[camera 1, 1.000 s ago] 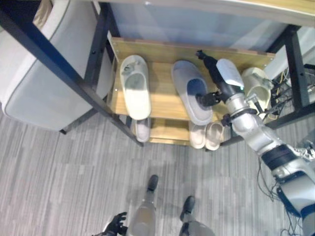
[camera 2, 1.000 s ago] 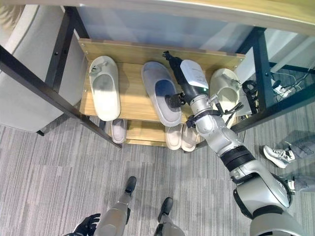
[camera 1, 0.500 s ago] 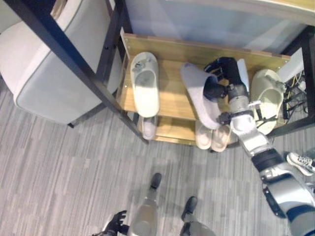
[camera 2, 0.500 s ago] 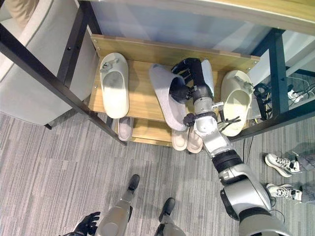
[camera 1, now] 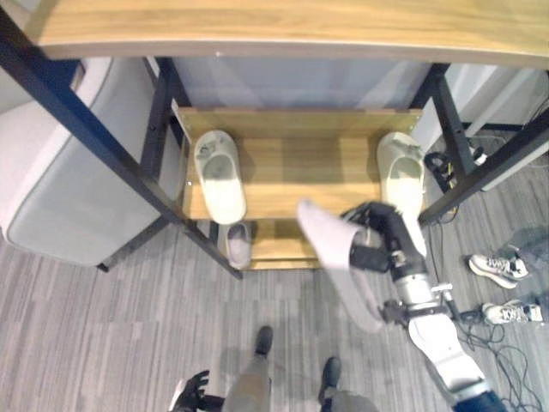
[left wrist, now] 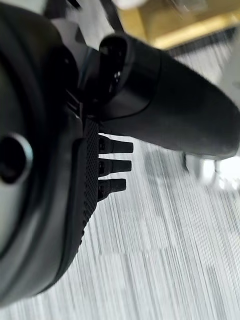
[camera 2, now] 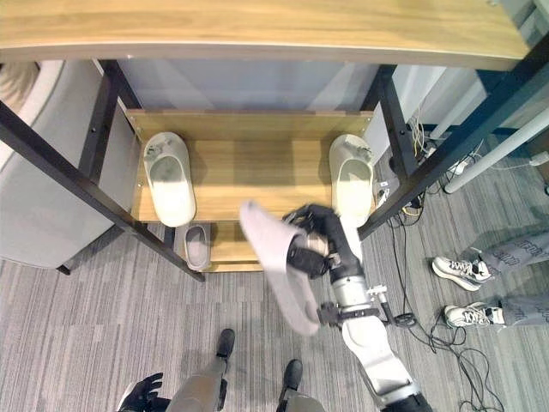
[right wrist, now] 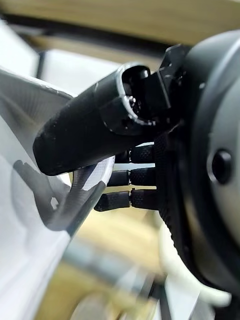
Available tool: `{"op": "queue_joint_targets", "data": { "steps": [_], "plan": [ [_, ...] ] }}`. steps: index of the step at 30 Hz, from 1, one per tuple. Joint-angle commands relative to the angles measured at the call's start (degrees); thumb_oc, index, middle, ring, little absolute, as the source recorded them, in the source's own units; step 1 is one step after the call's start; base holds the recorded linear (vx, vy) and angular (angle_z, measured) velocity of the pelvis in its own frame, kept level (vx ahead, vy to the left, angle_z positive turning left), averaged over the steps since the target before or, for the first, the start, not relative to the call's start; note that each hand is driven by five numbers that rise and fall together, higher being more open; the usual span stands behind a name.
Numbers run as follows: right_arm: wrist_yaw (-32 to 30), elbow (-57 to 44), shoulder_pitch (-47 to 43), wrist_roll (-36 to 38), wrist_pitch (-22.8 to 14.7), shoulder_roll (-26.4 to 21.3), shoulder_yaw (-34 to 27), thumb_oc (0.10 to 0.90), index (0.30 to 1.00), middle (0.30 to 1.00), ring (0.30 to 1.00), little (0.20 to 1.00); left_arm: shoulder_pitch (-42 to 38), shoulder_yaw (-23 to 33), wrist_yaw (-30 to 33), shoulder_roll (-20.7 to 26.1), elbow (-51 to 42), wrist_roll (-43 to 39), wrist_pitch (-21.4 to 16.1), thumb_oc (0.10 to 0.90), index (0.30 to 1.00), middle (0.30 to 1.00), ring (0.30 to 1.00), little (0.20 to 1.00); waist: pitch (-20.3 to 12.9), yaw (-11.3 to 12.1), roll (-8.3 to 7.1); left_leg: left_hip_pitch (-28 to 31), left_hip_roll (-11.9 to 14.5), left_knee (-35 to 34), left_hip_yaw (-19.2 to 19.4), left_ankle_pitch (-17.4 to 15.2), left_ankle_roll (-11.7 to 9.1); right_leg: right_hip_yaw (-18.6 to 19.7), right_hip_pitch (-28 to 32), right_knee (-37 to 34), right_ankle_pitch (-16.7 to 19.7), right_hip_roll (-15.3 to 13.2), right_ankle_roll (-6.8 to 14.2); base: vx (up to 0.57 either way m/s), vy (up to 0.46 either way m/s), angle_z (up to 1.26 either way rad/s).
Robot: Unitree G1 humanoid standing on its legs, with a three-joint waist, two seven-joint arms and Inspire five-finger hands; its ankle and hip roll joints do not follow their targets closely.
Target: Arrange the slippers neatly on the shoe rack.
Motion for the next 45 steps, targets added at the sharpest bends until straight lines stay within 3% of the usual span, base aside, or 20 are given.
{"op": "queue_joint_targets", "data": {
  "steps": [1, 3, 4, 6, 10, 11, 15, 17, 18, 20, 21, 26, 28, 31, 33, 36, 38, 39, 41, 45],
  "plan": [
    [-0.01, -4.17, -8.73, -1.76, -7.21, 0.65, -1.43, 0.400, 0.300, 0.300, 0.300, 0.300, 0.98, 1.27, 0.55, 4.86, 2.07, -4.29, -1.08, 0.800, 0.900, 0.900, 0.900, 0.900, -2.33, 2.78, -0.31, -2.93, 3.84, 4.19, -0.04, -2.76, -4.21, -3.76, -0.03, 8.76, -11.24, -2.93, 1.14, -0.28, -0.156, 0.92],
    [0.34, -2.78, -8.52, 0.95, -7.77, 0.89, -0.60, 0.400, 0.300, 0.300, 0.300, 0.300, -0.37, 2.09, 1.51, 4.84, 2.64, -4.91, -1.54, 0.800, 0.900, 0.900, 0.900, 0.900, -1.83, 1.84, 0.10, -6.00, 5.58, 2.53, 7.81, 0.11, -3.28, -9.07, 0.76, 9.52, -12.20, -3.29, 0.47, -0.22, -0.042, 1.40],
    [1.03, -2.51, -7.96, 1.65, -7.81, 0.74, -0.20, 0.400, 0.300, 0.300, 0.300, 0.300, -0.12, 2.69, 1.32, 4.72, 2.80, -4.86, -1.46, 0.800, 0.900, 0.900, 0.900, 0.900, -2.24, 1.17, -0.04, -5.46, 6.95, 1.99, 13.23, -0.23, -2.19, -10.30, 0.77, 9.88, -12.29, -3.54, 0.38, -0.05, 0.036, 2.14],
    [4.55, -4.74, -3.22, 3.00, -6.92, 0.20, 0.71, 0.400, 0.300, 0.300, 0.300, 0.300, 0.13, 4.14, 1.40, 2.88, 3.45, -5.30, -0.83, 0.800, 0.900, 0.900, 0.900, 0.900, -4.29, -1.17, -1.11, -2.92, 9.39, 3.35, 22.30, -2.16, -2.46, -11.99, 1.79, 9.56, -12.60, -3.93, 0.67, 0.01, 0.106, 1.47],
    [6.35, -2.32, -4.33, 4.34, -6.01, 0.59, 2.13, 0.400, 0.300, 0.300, 0.300, 0.300, 1.18, 5.30, 1.96, 0.50, 5.34, -8.05, -0.79, 0.800, 0.900, 0.900, 0.900, 0.900, -4.48, -0.25, -1.88, -4.06, 8.16, 7.53, 19.23, -4.87, -2.57, -11.70, 2.31, 8.71, -11.29, -4.64, 0.64, 0.04, 0.147, 0.29],
    [6.61, 0.22, -5.89, 6.13, -4.99, 1.91, 3.65, 0.400, 0.300, 0.300, 0.300, 0.300, 0.83, 5.58, 2.65, -2.11, 7.06, -9.08, 0.69, 0.800, 0.900, 0.900, 0.900, 0.900, -4.79, 0.39, -2.09, -4.09, 7.22, 7.47, 18.35, -6.21, -1.79, -11.71, 2.61, 8.36, -10.35, -5.18, 0.86, 0.05, 0.120, -0.01],
    [8.23, -2.28, -6.53, 3.82, -4.57, 1.22, 5.66, 0.400, 0.300, 0.300, 0.300, 0.300, 0.17, 5.02, 1.10, -4.49, 10.86, -5.36, 2.95, 0.800, 0.900, 0.900, 0.900, 0.900, -5.99, 0.35, -3.35, -2.79, 5.19, 9.03, 18.89, -10.00, 0.44, -9.91, 3.03, 10.99, -10.10, -7.61, 2.07, 0.19, 0.252, 0.01],
    [9.91, -2.96, -6.32, 1.81, -4.04, 0.90, 6.51, 0.400, 0.300, 0.300, 0.300, 0.300, 0.64, 4.03, 0.68, -4.34, 11.47, -2.95, 3.05, 0.800, 0.900, 0.900, 0.900, 0.900, -5.70, -0.33, -3.07, -0.96, 3.76, 10.47, 19.85, -12.86, 2.54, -8.11, 0.55, 18.66, -7.78, -11.42, 3.21, 0.16, 0.338, -0.32],
    [10.00, -2.10, -5.41, -0.03, -3.38, 1.15, 7.04, 0.400, 0.300, 0.300, 0.300, 0.300, 0.50, 3.24, 0.69, -3.40, 10.55, -2.04, 2.93, 0.800, 0.900, 0.900, 0.900, 0.900, -4.56, -1.37, -2.74, 0.52, 2.52, 11.98, 20.43, -14.98, 4.43, -4.79, -2.97, 26.20, -5.03, -13.68, 4.06, 0.13, 0.328, -0.58],
    [9.49, -1.51, -4.38, -1.78, -3.16, 1.32, 7.01, 0.400, 0.300, 0.300, 0.300, 0.300, -0.13, 2.87, 0.82, -2.54, 9.76, -1.85, 2.89, 0.800, 0.900, 0.900, 0.900, 0.900, -3.62, -1.91, -2.47, 1.03, 2.25, 12.81, 20.70, -15.95, 5.05, -2.96, -5.39, 29.58, -4.91, -13.69, 4.07, 0.05, 0.210, -0.58],
    [8.91, -1.05, -3.82, -2.86, -2.78, 1.49, 7.10, 0.400, 0.300, 0.300, 0.300, 0.300, -0.59, 2.88, 1.08, -2.10, 8.80, -2.39, 2.72, 0.800, 0.900, 0.900, 0.900, 0.900, -2.82, -2.66, -1.84, 1.23, 2.40, 12.85, 21.09, -15.24, 5.61, -1.95, -7.96, 30.47, -4.41, -12.84, 2.88, 0.01, 0.150, -0.37],
    [9.70, 3.83, -2.51, 1.01, -2.56, 2.29, 8.29, 0.400, 0.300, 0.300, 0.300, 0.300, -3.61, 1.77, 1.61, 0.15, 5.84, -5.00, 1.55, 0.800, 0.900, 0.900, 0.900, 0.900, -0.42, -3.81, -1.68, 2.53, 3.25, 16.98, 20.79, -18.81, 4.36, -3.55, -9.68, 23.48, -6.05, -11.94, 2.91, 0.10, -0.061, -0.31],
    [7.66, 7.03, -4.58, 3.21, -2.78, 2.20, 9.01, 0.400, 0.300, 0.300, 0.300, 0.300, -7.13, -0.32, 4.29, 1.35, -0.47, -9.53, -1.14, 0.800, 0.900, 0.900, 0.900, 0.900, 3.38, -4.07, -1.63, -5.46, 4.30, 27.39, 18.40, -20.39, 3.50, 0.02, -13.13, 23.85, -7.44, -10.33, 2.09, -0.09, -0.187, 0.14],
    [6.34, 8.43, -6.34, 3.37, -2.99, 2.05, 8.83, 0.400, 0.300, 0.300, 0.300, 0.300, -7.39, -0.03, 4.78, 1.16, -2.45, -13.20, -2.44, 0.800, 0.900, 0.900, 0.900, 0.900, 3.96, -4.34, -1.19, -8.45, 4.85, 30.28, 17.55, -20.92, 3.13, 0.30, -15.56, 26.29, -8.53, -10.29, 1.52, -0.08, -0.079, 0.37],
    [1.28, 9.56, -12.30, 1.94, -2.75, 0.73, 5.78, 0.400, 0.300, 0.300, 0.300, 0.300, -7.71, 0.71, 5.17, 1.23, -8.01, -21.89, -5.11, 0.800, 0.900, 0.900, 0.900, 0.900, 5.75, -4.84, -0.20, -16.21, 6.62, 40.40, 15.94, -25.05, 3.69, 1.87, -24.79, 39.67, -14.41, -11.45, -0.31, -0.08, -0.146, -0.02],
    [-3.91, 9.99, -18.60, 2.16, -3.28, 0.00, 2.94, 0.400, 0.300, 0.300, 0.300, 0.300, -8.24, 1.03, 7.17, 1.06, -10.20, -25.42, -6.39, 0.800, 0.900, 0.900, 0.900, 0.900, 6.67, -4.42, 0.23, -24.62, 7.85, 50.77, 15.13, -28.58, 4.58, 4.35, -34.52, 50.94, -18.99, -12.13, -2.06, -0.08, -0.096, -0.18],
    [-5.59, 8.95, -20.61, 1.82, -3.39, -0.23, 2.08, 0.400, 0.300, 0.300, 0.300, 0.300, -8.33, 1.37, 8.39, 0.75, -11.80, -26.77, -7.14, 0.800, 0.900, 0.900, 0.900, 0.900, 6.68, -4.16, 0.43, -28.82, 8.38, 55.11, 14.54, -29.73, 4.71, 5.29, -38.41, 54.26, -20.51, -12.38, -2.85, -0.07, -0.087, 0.00],
    [-10.43, 7.26, -25.44, 0.05, -4.14, -0.66, 0.14, 0.400, 0.300, 0.300, 0.300, 0.300, -7.47, 1.45, 9.53, 0.00, -14.01, -29.47, -8.07, 0.800, 0.900, 0.900, 0.900, 0.900, 6.63, -3.78, 0.75, -34.69, 9.18, 60.52, 13.42, -32.52, 6.03, 7.42, -45.09, 59.86, -23.75, -11.96, -4.47, -0.05, -0.086, 0.00],
    [-14.68, 9.02, -30.63, -1.13, -3.72, -0.85, -0.84, 0.400, 0.300, 0.300, 0.300, 0.300, -6.64, 2.06, 11.00, -1.10, -15.16, -33.11, -8.98, 0.800, 0.900, 0.900, 0.900, 0.900, 6.05, -3.08, 1.39, -41.11, 9.80, 67.15, 12.04, -35.07, 6.97, 8.95, -52.20, 67.04, -26.51, -12.13, -5.58, -0.05, -0.069, -0.09],
    [-20.01, 12.51, -38.64, 0.44, -4.24, -3.45, -2.24, 0.400, 0.300, 0.300, 0.300, 0.300, -6.26, 2.73, 13.70, -0.99, -14.33, -34.41, -9.29, 0.800, 0.900, 0.900, 0.900, 0.900, 5.13, -2.24, 1.72, -50.36, 10.66, 78.01, 10.66, -39.31, 8.52, 12.02, -62.49, 77.77, -30.31, -11.63, -7.53, -0.03, -0.042, -0.09]
  ]
}}
